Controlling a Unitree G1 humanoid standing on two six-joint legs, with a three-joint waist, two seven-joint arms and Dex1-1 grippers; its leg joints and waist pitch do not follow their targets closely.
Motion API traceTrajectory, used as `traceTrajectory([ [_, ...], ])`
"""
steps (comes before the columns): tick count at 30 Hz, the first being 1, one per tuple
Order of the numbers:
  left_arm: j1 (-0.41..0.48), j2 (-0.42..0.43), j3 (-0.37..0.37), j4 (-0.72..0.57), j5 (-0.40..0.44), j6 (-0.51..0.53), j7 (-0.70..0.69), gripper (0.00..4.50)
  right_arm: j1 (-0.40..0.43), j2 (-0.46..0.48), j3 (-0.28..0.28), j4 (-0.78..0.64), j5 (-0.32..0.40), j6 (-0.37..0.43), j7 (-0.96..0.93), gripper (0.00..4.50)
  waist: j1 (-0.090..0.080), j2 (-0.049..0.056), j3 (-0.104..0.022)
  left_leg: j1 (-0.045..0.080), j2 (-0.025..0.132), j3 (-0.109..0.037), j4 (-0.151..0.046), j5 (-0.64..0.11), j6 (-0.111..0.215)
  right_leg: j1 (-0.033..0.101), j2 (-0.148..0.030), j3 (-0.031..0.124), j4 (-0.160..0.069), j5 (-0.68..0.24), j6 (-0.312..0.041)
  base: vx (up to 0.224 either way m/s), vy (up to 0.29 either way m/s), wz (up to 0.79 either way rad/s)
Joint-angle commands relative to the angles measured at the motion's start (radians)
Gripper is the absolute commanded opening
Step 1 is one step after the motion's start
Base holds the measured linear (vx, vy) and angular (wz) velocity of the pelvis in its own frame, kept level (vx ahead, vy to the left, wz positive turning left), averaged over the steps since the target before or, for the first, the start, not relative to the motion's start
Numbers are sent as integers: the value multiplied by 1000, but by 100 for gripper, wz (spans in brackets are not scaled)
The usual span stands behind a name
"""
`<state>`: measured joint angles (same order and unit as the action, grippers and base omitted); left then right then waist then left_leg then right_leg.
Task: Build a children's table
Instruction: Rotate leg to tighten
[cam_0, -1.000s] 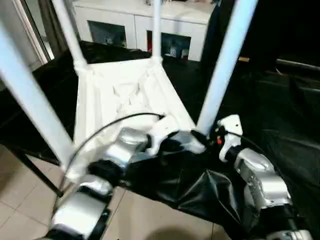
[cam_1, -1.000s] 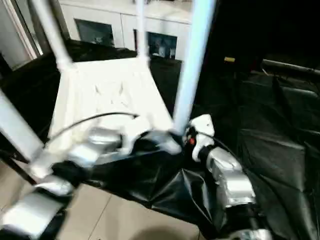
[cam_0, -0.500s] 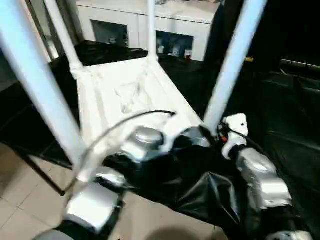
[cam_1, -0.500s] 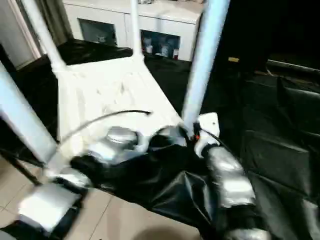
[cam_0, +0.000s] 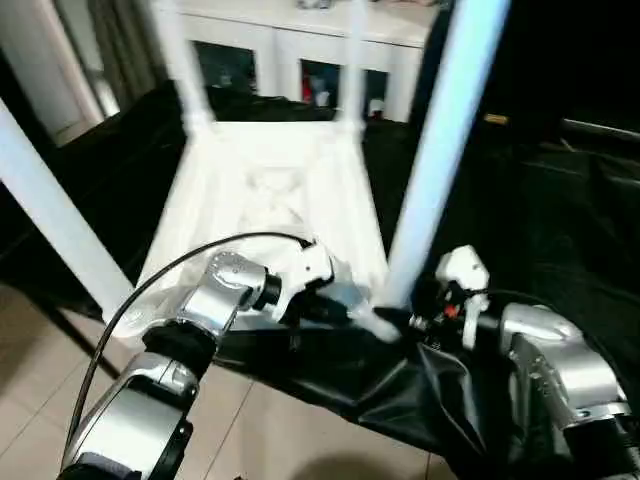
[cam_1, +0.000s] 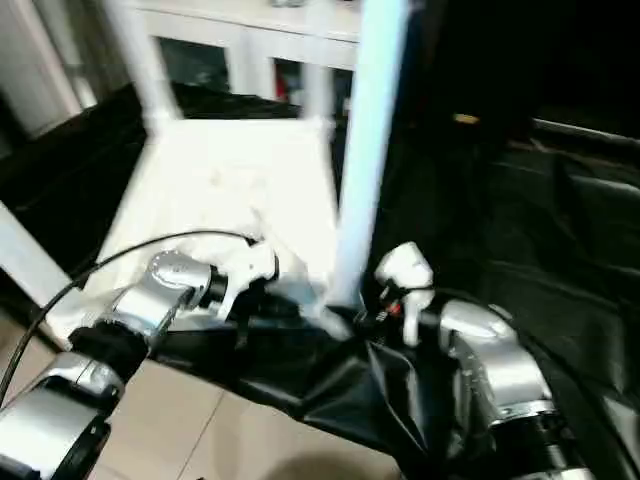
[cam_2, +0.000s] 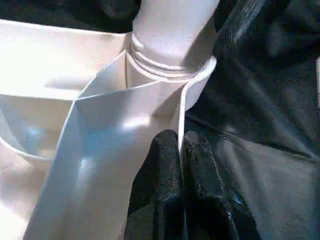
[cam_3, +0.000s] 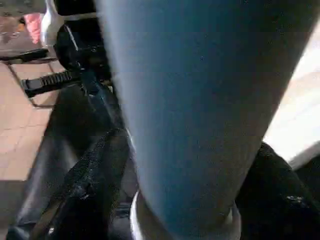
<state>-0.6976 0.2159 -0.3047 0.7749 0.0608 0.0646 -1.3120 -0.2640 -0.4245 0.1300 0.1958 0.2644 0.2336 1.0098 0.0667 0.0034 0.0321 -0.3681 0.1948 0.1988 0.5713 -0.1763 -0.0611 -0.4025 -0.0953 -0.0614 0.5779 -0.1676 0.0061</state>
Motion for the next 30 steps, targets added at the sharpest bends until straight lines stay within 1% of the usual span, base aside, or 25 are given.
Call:
traceTrajectory([
  [1,22,-17,6,-12,-63,13,-33,0,-1,-4,3,-13,6,2,11,278,-1,-22,-50,10,40,-12,-60,-208,95,45,-50,36,-60,-225,-241,0,0,0],
  [3,30,-11,6,-33,-62,23,-42,0,-4,-7,7,-14,12,9,24,262,-2,-23,-50,10,38,-13,-61,-221,85,46,-52,36,-63,-254,-227,0,0,0],
  [5,38,-5,6,-55,-65,37,-50,0,-5,-11,8,-16,14,13,35,240,-3,-23,-51,9,38,-14,-61,-215,84,47,-52,36,-62,-254,-223,0,0,0],
  [6,42,-3,6,-64,-65,44,-52,0,-6,-13,9,-15,15,13,39,230,-4,-22,-51,9,38,-13,-60,-208,86,46,-51,36,-62,-245,-224,0,0,0],
  [7,44,-1,6,-72,-64,51,-55,0,-6,-15,9,-14,18,12,45,230,-4,-22,-52,9,38,-13,-60,-204,87,47,-51,36,-60,-236,-225,0,0,0],
  [9,46,2,7,-76,-63,57,-58,0,-3,-19,7,-13,24,12,54,209,-4,-23,-52,9,37,-12,-58,-190,94,47,-49,36,-58,-214,-231,0,0,0],
  [11,47,3,8,-75,-62,58,-56,0,-2,-19,5,-12,25,12,54,203,-3,-23,-53,8,37,-12,-57,-183,97,48,-49,36,-57,-205,-234,0,0,0],
  [13,45,-5,14,-63,-56,53,-26,0,4,-5,-11,-3,24,6,23,199,-4,-23,-54,8,36,-11,-56,-181,98,48,-49,36,-57,-205,-233,0,0,0],
  [14,40,-14,17,-49,-46,54,10,0,3,9,-23,10,18,5,-12,199,-4,-22,-53,9,36,-12,-57,-185,97,47,-49,36,-58,-213,-232,0,0,0],
  [15,25,-31,25,-14,-23,55,90,0,-1,35,-47,32,20,15,-65,198,-6,-23,-51,9,35,-11,-57,-197,91,44,-49,35,-62,-232,-228,0,0,0],
  [16,2,-54,35,33,4,63,196,0,-5,60,-68,57,9,11,-131,198,-9,-26,-51,8,33,-11,-57,-202,86,44,-47,35,-63,-246,-222,0,0,0],
  [17,-11,-66,41,57,18,70,252,0,-7,72,-77,70,-2,5,-168,198,-8,-26,-50,13,33,-11,-58,-217,72,41,-49,34,-68,-288,-212,0,0,0],
  [18,-40,-94,61,104,31,82,369,0,-7,97,-86,86,-26,-9,-236,197,-10,-26,-49,12,32,-14,-60,-231,57,42,-49,33,-71,-323,-200,0,0,0],
  [19,-40,-94,61,104,31,82,369,0,-7,97,-86,86,-26,-9,-236,197,-12,-27,-48,10,32,-14,-60,-235,52,42,-48,33,-73,-336,-192,0,0,0],
  [20,-64,-120,80,141,34,90,459,0,-6,124,-92,97,-50,-16,-309,197,-11,-29,-48,13,31,-15,-60,-246,47,41,-49,32,-77,-360,-181,0,0,0],
  [21,-89,-149,95,175,33,93,534,0,-8,164,-103,110,-84,-15,-420,196,-13,-30,-48,13,29,-15,-60,-248,41,38,-48,33,-79,-370,-172,0,0,0],
  [22,-93,-155,97,180,33,92,547,0,-8,174,-106,112,-90,-13,-446,196,-14,-28,-48,12,27,-15,-60,-251,40,37,-48,33,-81,-382,-166,0,0,0],
  [23,-105,-172,101,195,34,91,585,0,-8,202,-117,116,-102,-9,-511,194,-15,-32,-51,7,25,-17,-61,-241,44,45,-49,31,-80,-385,-155,0,0,0],
  [24,-118,-189,102,211,37,90,625,0,-9,233,-128,121,-117,-11,-586,194,-15,-29,-48,12,27,-15,-60,-243,47,35,-47,33,-84,-387,-150,0,0,0],
  [25,-126,-200,103,222,39,88,652,0,-9,254,-136,125,-128,-13,-637,194,-15,-30,-49,14,26,-16,-60,-244,45,35,-47,33,-84,-385,-150,0,0,0],
  [26,-139,-216,105,242,44,77,695,0,-12,283,-144,130,-143,-15,-698,194,-15,-24,-52,9,26,-18,-62,-232,43,40,-48,33,-80,-371,-149,0,0,0],
  [27,-147,-227,105,253,47,73,716,0,-15,305,-151,134,-152,-16,-742,194,-16,-26,-52,10,25,-17,-62,-230,46,38,-46,33,-82,-360,-148,0,0,0],
  [28,-162,-247,104,276,53,60,752,0,-22,340,-148,138,-166,-14,-787,194,-17,-21,-51,11,26,-17,-62,-232,45,37,-45,33,-80,-341,-155,0,0,0],
  [29,-169,-258,103,289,56,52,769,0,-25,357,-143,140,-173,-12,-802,194,-19,-23,-53,9,26,-18,-63,-230,43,41,-45,32,-79,-324,-157,0,0,0],
  [30,-169,-258,103,289,56,52,769,0,-25,357,-143,140,-173,-12,-802,194,-17,-23,-53,12,26,-18,-63,-235,47,40,-45,33,-79,-312,-159,0,0,0],
])
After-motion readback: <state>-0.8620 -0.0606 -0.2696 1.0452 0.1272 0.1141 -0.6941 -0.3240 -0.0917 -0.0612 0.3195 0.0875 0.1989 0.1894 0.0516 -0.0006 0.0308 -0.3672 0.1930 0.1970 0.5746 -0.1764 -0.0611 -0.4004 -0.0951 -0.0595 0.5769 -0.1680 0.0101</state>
